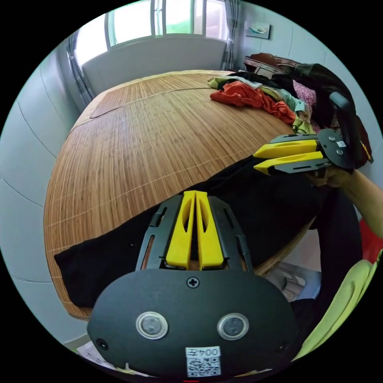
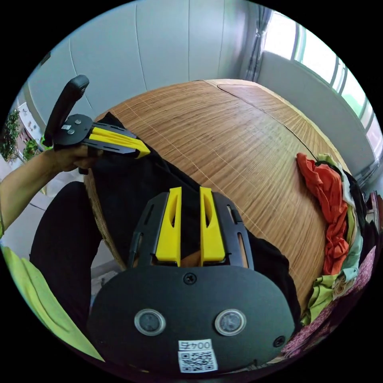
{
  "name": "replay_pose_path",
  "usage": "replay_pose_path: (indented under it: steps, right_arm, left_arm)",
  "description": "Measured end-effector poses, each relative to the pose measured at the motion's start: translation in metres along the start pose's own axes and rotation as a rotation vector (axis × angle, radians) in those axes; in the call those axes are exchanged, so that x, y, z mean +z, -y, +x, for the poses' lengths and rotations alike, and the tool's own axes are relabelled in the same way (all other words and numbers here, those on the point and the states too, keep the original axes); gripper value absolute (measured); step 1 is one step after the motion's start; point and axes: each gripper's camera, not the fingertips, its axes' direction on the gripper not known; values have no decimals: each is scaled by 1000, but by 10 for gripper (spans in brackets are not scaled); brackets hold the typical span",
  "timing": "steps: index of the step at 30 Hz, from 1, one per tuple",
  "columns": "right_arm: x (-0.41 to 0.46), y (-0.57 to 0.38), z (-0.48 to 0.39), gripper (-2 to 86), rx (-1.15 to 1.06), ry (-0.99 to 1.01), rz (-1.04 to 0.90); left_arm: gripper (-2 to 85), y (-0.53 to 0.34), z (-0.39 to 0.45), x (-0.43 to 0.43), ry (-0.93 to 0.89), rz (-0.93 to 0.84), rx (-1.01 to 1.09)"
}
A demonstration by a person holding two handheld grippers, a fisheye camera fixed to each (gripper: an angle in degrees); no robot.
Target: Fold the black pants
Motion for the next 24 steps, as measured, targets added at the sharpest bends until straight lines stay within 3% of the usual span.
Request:
replay_pose_path:
  steps: [5,9,13,19,22,24]
  right_arm:
    - [28,11,10,37,-82,78,-95]
    - [5,-15,46,1,85,87,55]
    - [34,-43,72,13,234,99,-17]
    - [-39,-119,114,63,331,138,167]
    - [-55,-181,124,58,366,67,109]
    - [-48,-213,124,56,364,9,42]
  left_arm:
    - [7,5,-5,9,-29,10,-31]
    - [8,8,-20,17,-113,14,-119]
    - [8,8,-31,23,-179,26,-208]
    - [6,10,-42,3,-252,109,-271]
    - [5,20,-34,-1,-320,145,-239]
    - [5,34,-20,16,-259,74,-200]
